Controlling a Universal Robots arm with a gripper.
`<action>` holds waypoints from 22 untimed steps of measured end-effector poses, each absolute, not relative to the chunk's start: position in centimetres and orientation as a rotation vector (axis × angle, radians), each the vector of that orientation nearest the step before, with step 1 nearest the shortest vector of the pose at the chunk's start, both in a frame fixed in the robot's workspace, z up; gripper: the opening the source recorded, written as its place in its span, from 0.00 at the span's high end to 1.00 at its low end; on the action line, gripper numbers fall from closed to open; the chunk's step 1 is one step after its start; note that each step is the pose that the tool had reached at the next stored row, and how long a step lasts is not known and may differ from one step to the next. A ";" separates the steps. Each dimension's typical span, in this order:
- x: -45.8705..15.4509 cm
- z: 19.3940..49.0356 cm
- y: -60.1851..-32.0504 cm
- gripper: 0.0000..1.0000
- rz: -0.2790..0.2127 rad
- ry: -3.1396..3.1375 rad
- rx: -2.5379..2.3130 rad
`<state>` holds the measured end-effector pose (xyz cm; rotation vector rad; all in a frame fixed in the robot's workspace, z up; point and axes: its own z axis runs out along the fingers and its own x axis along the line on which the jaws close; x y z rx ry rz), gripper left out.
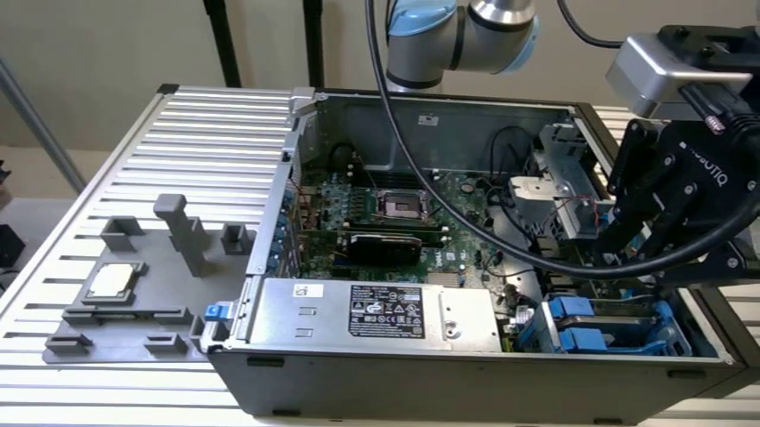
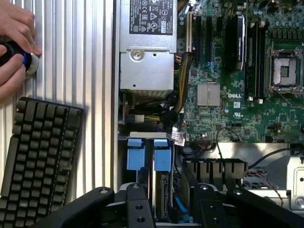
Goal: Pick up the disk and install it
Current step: 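Insert the disk into the insertion slot, then insert the first disk wire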
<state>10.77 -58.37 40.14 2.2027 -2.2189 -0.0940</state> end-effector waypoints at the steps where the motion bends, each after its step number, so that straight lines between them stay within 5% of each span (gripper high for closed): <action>1: 10.8 40.1 -58.4 0.59 -0.094 -2.219 2.203; 11: 11.9 40.2 -58.4 0.59 -0.097 -2.219 2.204; 17: 11.9 40.2 -58.4 0.86 -0.098 -2.219 2.204; 22: 11.9 40.2 -58.4 0.89 -0.098 -2.219 2.204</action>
